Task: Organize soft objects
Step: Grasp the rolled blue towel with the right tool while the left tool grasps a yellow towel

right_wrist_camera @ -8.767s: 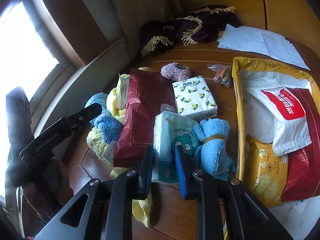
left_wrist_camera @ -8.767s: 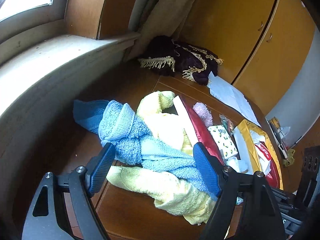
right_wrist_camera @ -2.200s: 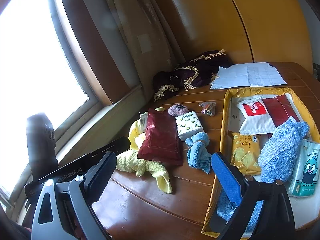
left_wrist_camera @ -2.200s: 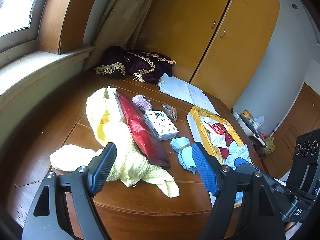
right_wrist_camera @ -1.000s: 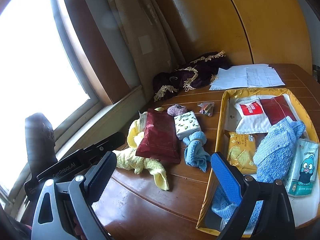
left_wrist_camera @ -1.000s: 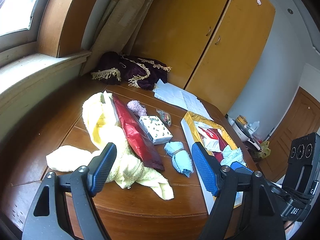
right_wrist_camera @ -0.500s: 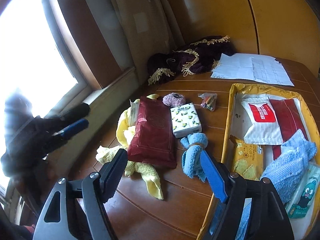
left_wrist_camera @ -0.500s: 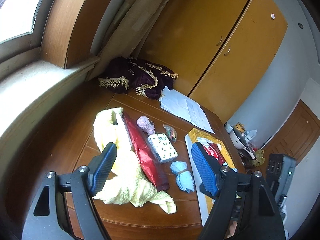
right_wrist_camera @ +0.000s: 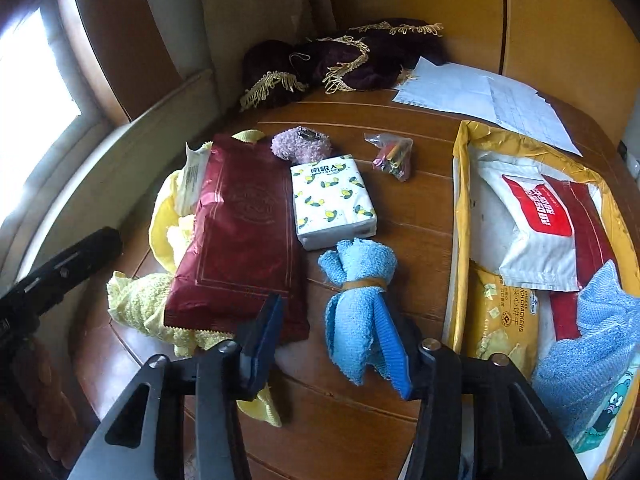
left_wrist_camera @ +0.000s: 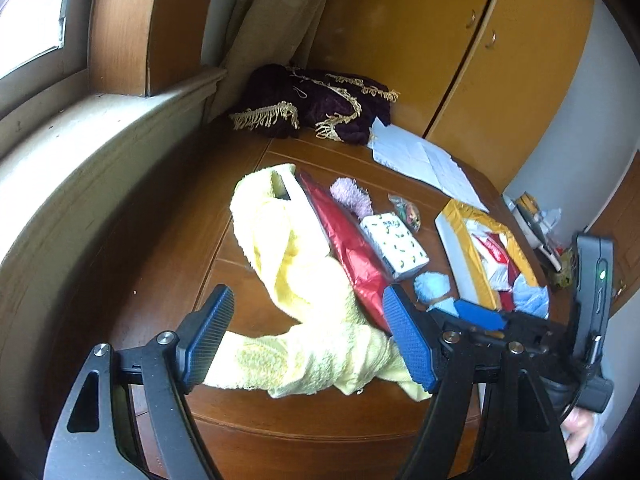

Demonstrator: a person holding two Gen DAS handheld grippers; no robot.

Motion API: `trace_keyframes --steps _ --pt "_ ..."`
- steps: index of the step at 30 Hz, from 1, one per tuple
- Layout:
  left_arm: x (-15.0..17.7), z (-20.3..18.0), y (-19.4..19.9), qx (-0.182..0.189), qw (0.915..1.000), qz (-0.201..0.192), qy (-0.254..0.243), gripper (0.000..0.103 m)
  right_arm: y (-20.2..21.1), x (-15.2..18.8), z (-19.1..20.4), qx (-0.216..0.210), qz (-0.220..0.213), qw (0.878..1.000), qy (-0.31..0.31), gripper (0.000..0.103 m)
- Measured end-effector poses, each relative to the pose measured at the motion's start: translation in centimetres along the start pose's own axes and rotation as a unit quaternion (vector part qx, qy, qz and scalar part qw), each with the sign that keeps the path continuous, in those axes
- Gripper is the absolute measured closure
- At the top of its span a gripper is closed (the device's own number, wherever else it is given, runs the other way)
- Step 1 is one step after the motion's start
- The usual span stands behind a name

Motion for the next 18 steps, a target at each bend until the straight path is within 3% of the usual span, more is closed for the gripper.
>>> trace_keyframes --steps 1,3,6,11,15,18 --pt "0.4 -0.3 -0.3 -0.007 0.9998 0.005 -0.018 0.026 0.0 0.0 -0.1 0.006 -0.002 1.0 0.002 0.082" --pt "0.9 -1.0 -1.4 -0.014 0.9981 0.02 -0.056 0.026 0.0 0.0 -0.4 0.007 -0.003 1.0 -0.003 0.09" --pt "2.1 -2.1 -2.6 0.008 0.9946 0.052 -0.089 0.026 0.6 0.2 -1.1 -0.019 -0.009 1.0 -0.017 0.093" --pt "4.6 -5.4 -2.1 0.077 0.9797 0.107 -0.151 0.026 2.1 1.0 -1.2 -0.058 -0.03 0.998 -0.021 0.095" --pt "4.9 -6.7 -0.7 0.102 0.9746 0.107 -0.168 0.026 2.8 1.5 -1.2 -0.068 -0.041 0.997 -0.022 0.095" --pt "3.9 -6.3 -0.3 0.094 0.9777 0.089 -0.166 0.026 2.7 1.6 -1.2 -0.068 -0.038 0.997 -0.023 0.095"
Point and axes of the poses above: each gripper's, at about its wrist camera, not at the fingertips, and y roughly against the way its jaws point, z to its left, x to its underside, the point moved 5 cm from there along -y, roughly the way its jaws point, and after that the axes turned 11 degrees about -y, right-handed, at the moved point
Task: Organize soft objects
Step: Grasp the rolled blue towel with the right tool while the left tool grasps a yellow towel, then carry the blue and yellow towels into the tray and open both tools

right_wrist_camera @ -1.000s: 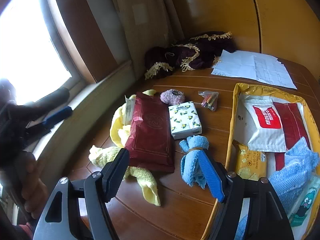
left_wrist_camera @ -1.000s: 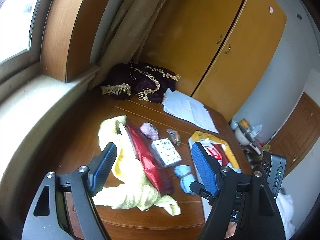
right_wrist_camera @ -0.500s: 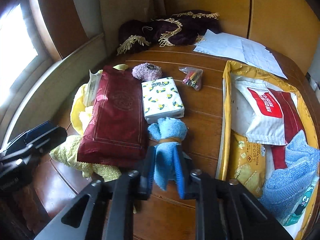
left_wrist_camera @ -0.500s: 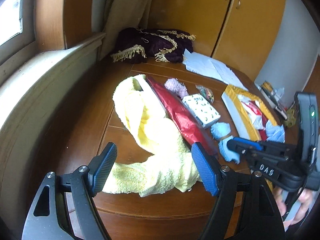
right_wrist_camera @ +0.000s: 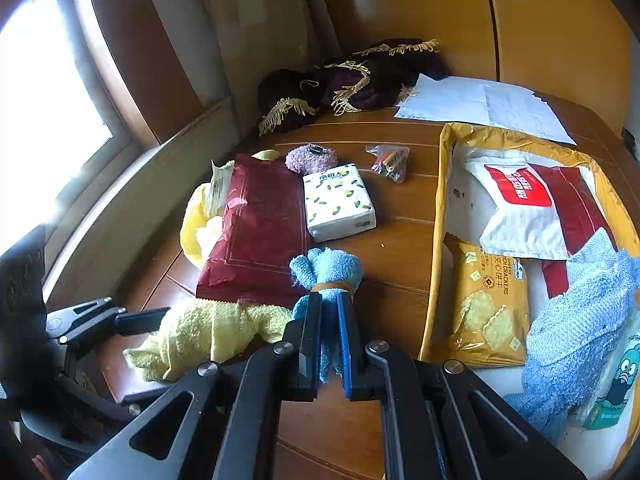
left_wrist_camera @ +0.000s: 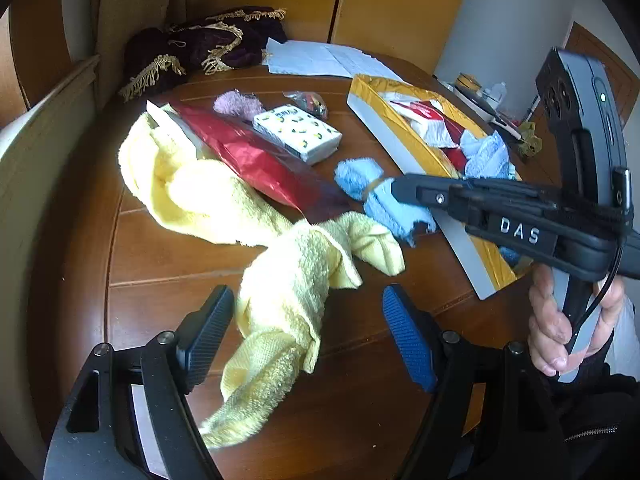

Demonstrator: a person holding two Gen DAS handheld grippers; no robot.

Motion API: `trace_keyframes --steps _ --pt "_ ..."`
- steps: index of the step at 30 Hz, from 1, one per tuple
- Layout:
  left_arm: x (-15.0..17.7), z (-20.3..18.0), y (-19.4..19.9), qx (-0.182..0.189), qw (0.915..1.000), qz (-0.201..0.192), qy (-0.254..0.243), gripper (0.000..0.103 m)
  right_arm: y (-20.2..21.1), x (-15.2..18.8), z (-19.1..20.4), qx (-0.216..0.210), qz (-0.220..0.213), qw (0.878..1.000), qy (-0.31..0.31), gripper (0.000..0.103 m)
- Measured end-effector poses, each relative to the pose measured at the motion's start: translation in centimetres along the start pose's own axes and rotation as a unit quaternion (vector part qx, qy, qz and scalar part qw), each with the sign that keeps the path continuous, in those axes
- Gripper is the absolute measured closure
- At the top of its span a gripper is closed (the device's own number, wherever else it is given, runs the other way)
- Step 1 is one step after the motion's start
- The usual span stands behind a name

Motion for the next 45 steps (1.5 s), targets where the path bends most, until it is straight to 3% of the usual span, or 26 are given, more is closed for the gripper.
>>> trace_keyframes --steps 6,8,9,13,16,19,25,30,33,39,45 --pt "-0.8 0.3 -1.6 -0.017 0.9998 -0.006 -0.014 0.026 -0.7 0.7 0.5 0.007 0.014 1.0 0.018 0.089" --pt "-0.5 0.1 -2.9 -0.023 0.9996 0.009 -0.016 0.041 -0.9 0.8 0.6 0.012 0.012 1.0 0.016 0.086" --pt "-0.3 0.1 -3.3 -0.034 0.9991 0.015 -0.019 0.054 -0.9 0.8 0.7 0.014 0.011 1.0 0.019 0.085" --pt "0.4 0.3 -2.8 -0.035 0.9991 0.01 -0.021 0.062 -1.0 1.0 0.9 0.032 0.004 0.999 0.034 0.089" --pt "0.9 0.0 -1.9 -0.002 0.9997 0.011 -0.024 0.062 -0.6 1.1 0.9 0.026 -0.002 0.999 0.034 0.093" --pt "1.1 -0.7 -0.8 0.063 0.998 0.003 -0.01 0.062 0.9 0.9 0.9 -0.001 -0.023 0.999 0.026 0.094" --pt "-0.6 -2.7 2.5 0.173 0.9836 -0.052 0.003 0.062 4.3 0.1 0.4 -0.039 -0.075 0.996 0.004 0.094" --pt "-3.1 -2.9 4.4 0.202 0.9716 -0.117 0.035 0.062 6.1 -0.7 -1.0 -0.064 -0.098 0.993 -0.027 0.094" --pt "-5.3 -3.4 4.9 0.185 0.9706 -0.148 0.046 0.062 7.6 -1.3 -1.9 -0.07 -0.116 0.99 -0.042 0.094" --pt "-9.9 -6.1 3.4 0.192 0.9681 -0.153 0.05 0.062 10.9 -2.5 -4.7 -0.069 -0.153 0.983 -0.067 0.094" --pt "-15.3 -8.0 0.1 0.205 0.9656 -0.139 0.079 0.062 12.2 -5.0 -8.8 -0.008 -0.168 0.982 -0.083 0.094"
Point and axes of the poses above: each gripper's, at about its wrist camera, not at the fingertips, and y roughly against the way its jaws point, z to its left, x to its underside, the point moved 5 cm from there along -y, roughly the way its jaws point, and after that the axes turned 11 degrees about -y, right-handed, at the moved point
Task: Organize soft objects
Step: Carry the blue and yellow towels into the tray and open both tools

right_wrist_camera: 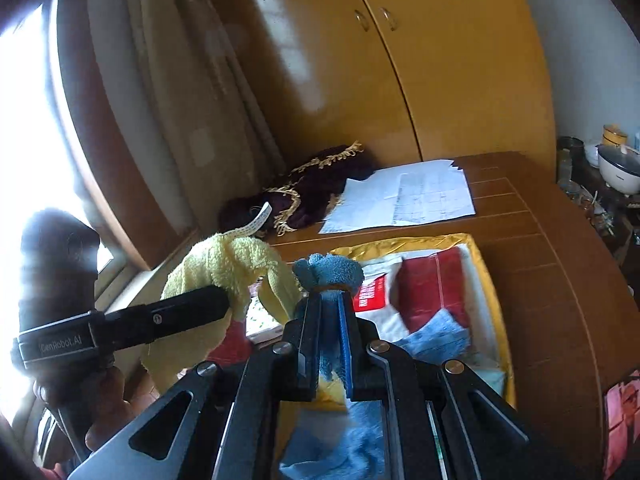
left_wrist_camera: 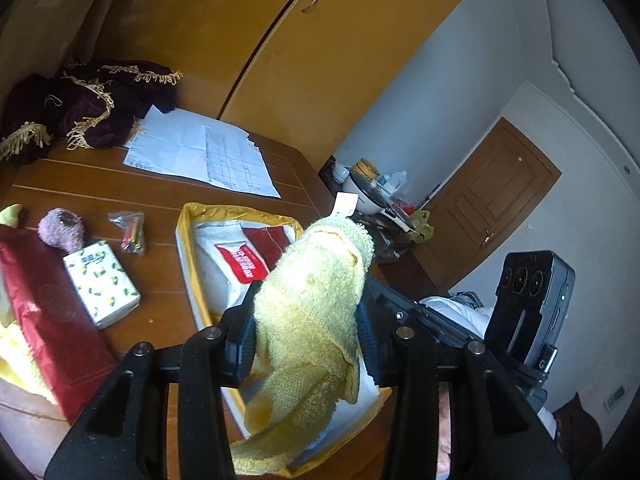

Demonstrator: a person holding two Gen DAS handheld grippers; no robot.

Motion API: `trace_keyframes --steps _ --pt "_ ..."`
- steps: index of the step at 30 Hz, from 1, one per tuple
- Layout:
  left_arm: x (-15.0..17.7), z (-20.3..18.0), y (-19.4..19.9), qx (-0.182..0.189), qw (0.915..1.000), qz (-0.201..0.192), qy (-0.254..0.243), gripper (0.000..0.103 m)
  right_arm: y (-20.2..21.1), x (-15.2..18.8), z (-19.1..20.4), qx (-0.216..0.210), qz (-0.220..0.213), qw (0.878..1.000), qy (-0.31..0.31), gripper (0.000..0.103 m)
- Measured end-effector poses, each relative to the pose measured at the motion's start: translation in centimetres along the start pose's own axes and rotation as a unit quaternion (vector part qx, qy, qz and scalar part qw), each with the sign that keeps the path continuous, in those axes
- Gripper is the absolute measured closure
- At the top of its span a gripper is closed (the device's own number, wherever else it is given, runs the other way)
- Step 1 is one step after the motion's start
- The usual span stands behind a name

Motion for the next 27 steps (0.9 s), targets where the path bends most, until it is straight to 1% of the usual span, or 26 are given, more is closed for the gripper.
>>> trace_keyframes --steps 2,4,6,7,9,11,12,15,18,20,22,24,25,27 --pt "-0.8 0.2 -2.3 -0.004 0.9998 0.014 0.011 0.062 -0.9 -1.0 -1.2 0.012 0.006 1.0 -0.016 0.094" --pt "-0.9 0.5 -4.8 -0.013 0.9993 0.03 0.017 0.062 -2.0 -1.6 -3.3 0.025 0.012 0.999 -0.038 0.094" --pt "-0.8 1.3 -6.9 -0.026 0.9984 0.042 0.026 0.062 -3.4 -1.5 -5.2 0.041 0.024 0.997 -0.058 0.094" --pt "-0.5 1.8 -7.9 -0.029 0.9974 0.055 0.036 0.062 -3.9 -1.3 -6.0 0.046 0.03 0.996 -0.07 0.094" --pt "0.1 2.3 -9.2 -0.036 0.9959 0.068 0.047 0.062 -4.9 -1.0 -7.0 0.06 0.038 0.994 -0.081 0.094" --pt "0.5 2.4 -9.6 -0.059 0.9953 0.068 0.035 0.062 -5.4 -0.5 -7.6 0.071 0.044 0.993 -0.089 0.093" --pt "0.7 2.4 -9.6 -0.064 0.9952 0.066 0.033 0.062 -5.6 -0.3 -7.9 0.073 0.047 0.992 -0.094 0.09" --pt "1.1 2.6 -10.1 -0.067 0.9947 0.07 0.034 0.062 -6.0 0.2 -8.2 0.077 0.045 0.992 -0.094 0.09" --pt "1.3 3.0 -10.7 -0.074 0.9926 0.088 0.04 0.062 -6.2 0.1 -8.2 0.07 0.046 0.993 -0.088 0.09" --pt "0.7 2.9 -10.9 -0.073 0.9918 0.096 0.041 0.062 -6.3 -0.4 -8.0 0.07 0.056 0.993 -0.08 0.09" --pt "-0.6 2.5 -11.1 -0.088 0.9913 0.095 0.023 0.062 -6.3 -1.4 -8.0 0.067 0.065 0.993 -0.075 0.09" --pt "-2.0 1.9 -11.5 -0.088 0.9913 0.098 0.01 0.062 -6.5 -2.5 -7.9 0.064 0.078 0.992 -0.07 0.09" --pt "-2.4 1.8 -11.7 -0.088 0.991 0.1 0.012 0.062 -6.8 -2.9 -7.7 0.07 0.084 0.992 -0.063 0.09" --pt "-2.1 1.9 -11.9 -0.092 0.99 0.105 0.017 0.062 -7.4 -3.0 -7.5 0.087 0.087 0.991 -0.051 0.09"
Point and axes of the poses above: each gripper's, at about its wrist camera, not at the fingertips, and y roughly against the way its jaws point, z to its left, x to its underside, the point moved 5 cm from there along -y, roughly the way its jaws point, and after that the axes turned 11 degrees about -y, right-handed, at the moved point
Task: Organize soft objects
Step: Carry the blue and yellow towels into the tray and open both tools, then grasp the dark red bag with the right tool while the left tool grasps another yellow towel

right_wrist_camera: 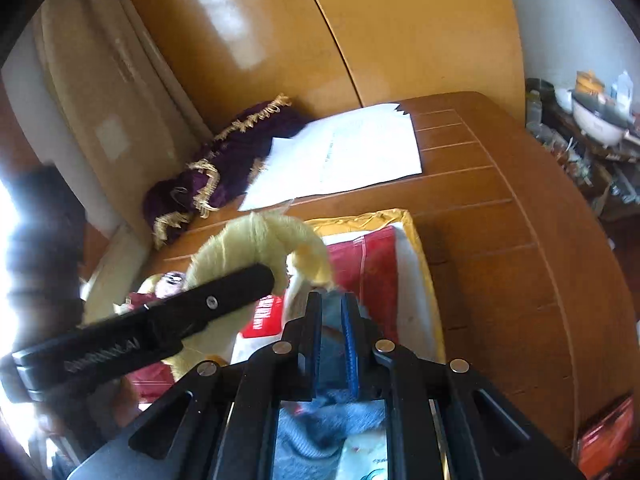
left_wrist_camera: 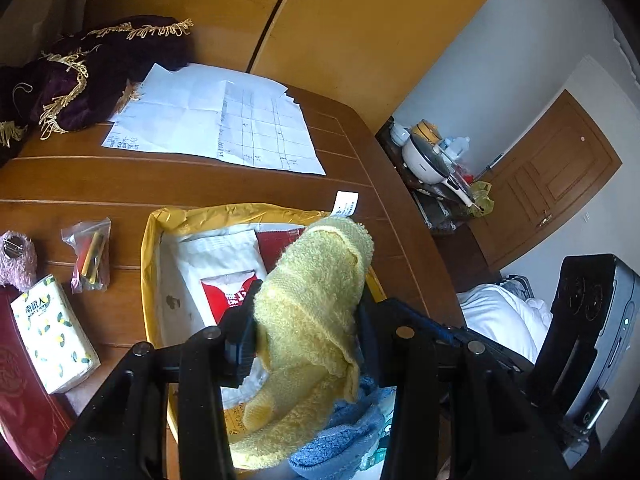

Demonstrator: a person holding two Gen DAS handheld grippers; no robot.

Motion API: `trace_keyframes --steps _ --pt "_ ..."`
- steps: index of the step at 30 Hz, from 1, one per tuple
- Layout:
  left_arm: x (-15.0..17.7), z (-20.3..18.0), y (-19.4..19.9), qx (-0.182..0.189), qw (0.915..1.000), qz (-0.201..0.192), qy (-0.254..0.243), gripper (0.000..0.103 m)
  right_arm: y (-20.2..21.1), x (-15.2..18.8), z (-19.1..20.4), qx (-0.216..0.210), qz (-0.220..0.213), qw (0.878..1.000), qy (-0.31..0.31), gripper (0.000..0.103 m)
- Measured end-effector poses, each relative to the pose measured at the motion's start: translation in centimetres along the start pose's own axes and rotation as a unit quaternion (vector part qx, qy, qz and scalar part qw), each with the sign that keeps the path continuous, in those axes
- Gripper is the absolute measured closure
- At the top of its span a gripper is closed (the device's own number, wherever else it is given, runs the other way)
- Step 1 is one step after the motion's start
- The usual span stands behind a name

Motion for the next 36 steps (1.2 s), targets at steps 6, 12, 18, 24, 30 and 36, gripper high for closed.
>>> trace_keyframes --steps 6,12,18,24,30,36 --pt "2.6 1.9 -0.9 0.017 0.9984 0.024 0.049 0.06 -1.4 1.9 -0.4 -0.025 0.023 0.999 -0.01 0.075" --pt "2.8 2.0 1.7 0.029 0.9988 -0.009 0.038 0.038 -0.9 2.0 -1.1 -0.045 0.01 0.998 -0.044 0.046" --pt "4.5 3.4 7.0 0.019 0.9966 -0.064 0.049 0.031 1.4 2.4 -0.2 -0.082 -0.021 0.995 -0.051 0.036" --pt "8.0 7.2 11.7 -0.05 0.9892 -0.122 0.064 0.029 3.4 4.2 3.6 -0.124 -0.043 0.991 -0.032 0.026" --pt "10.9 11.0 14.4 -0.094 0.9807 -0.145 0.092 0.029 3.4 7.1 9.6 -0.156 -0.02 0.987 0.035 0.021" --pt "12.4 13.2 15.0 -0.114 0.9775 -0.144 0.104 0.029 2.2 9.5 12.9 -0.147 0.013 0.985 0.085 0.021"
Point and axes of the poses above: each gripper's, at about its wrist camera, not at the fingertips, and y roughly against the way its jaws point, z to its left, x to its underside, the point moved 5 cm from there along -y, roughly the way its jaws point, and after that the axes turned 11 degrees about -y, right-handed, at the moved point
